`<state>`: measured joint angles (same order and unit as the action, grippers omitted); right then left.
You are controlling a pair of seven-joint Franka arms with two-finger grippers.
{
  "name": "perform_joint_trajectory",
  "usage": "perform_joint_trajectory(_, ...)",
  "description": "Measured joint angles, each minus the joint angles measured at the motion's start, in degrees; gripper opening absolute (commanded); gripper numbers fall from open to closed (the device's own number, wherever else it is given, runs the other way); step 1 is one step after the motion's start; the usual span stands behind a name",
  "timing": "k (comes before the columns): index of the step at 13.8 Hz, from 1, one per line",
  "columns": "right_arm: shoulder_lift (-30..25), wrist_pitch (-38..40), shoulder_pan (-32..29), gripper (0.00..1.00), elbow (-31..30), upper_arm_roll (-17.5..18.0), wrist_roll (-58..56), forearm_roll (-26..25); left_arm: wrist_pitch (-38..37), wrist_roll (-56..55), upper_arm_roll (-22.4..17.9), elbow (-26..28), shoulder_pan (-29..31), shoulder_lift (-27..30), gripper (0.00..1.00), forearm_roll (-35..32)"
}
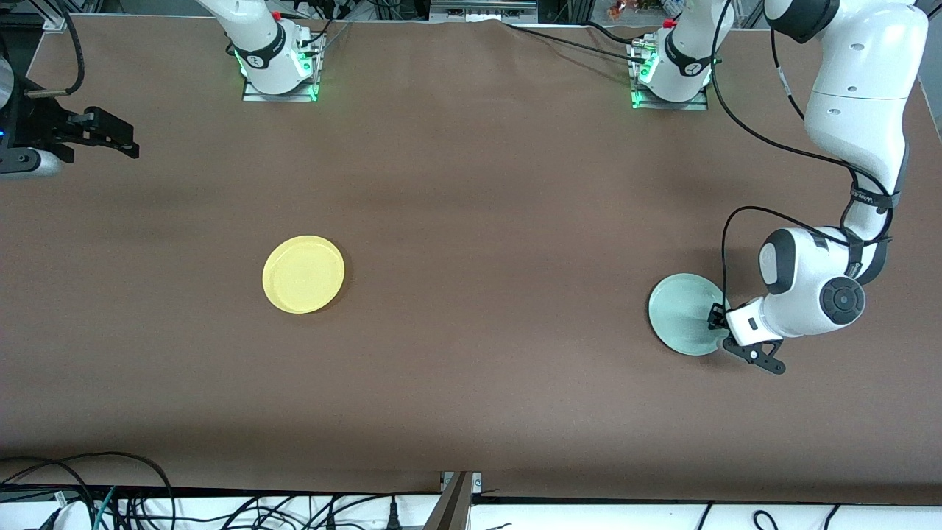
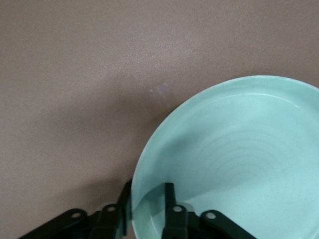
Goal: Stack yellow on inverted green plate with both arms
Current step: 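Close the left gripper on the green plate rim and lift it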
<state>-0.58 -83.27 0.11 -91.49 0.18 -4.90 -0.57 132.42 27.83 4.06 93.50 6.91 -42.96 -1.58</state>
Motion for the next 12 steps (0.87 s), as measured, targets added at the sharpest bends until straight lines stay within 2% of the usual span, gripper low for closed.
perform_joint_trajectory(6,0.11,-0.06,0.09,1.0,0.0,0.08,0.03,0.01,-1.27,0.1,0.49,-0.42,-0.67,1.21,0.0,0.0)
perform_joint_trajectory(8,0.13,-0.26,0.09,1.0,0.0,0.08,0.03,0.01,-4.05,0.1,0.52,-1.38,-1.66,2.22,0.0,-0.81)
perform_joint_trajectory(12,0.13,-0.49,0.09,1.0,0.0,0.08,0.05,0.01,-12.98,-0.68,0.62,-6.94,-5.58,3.56,0.0,-6.57)
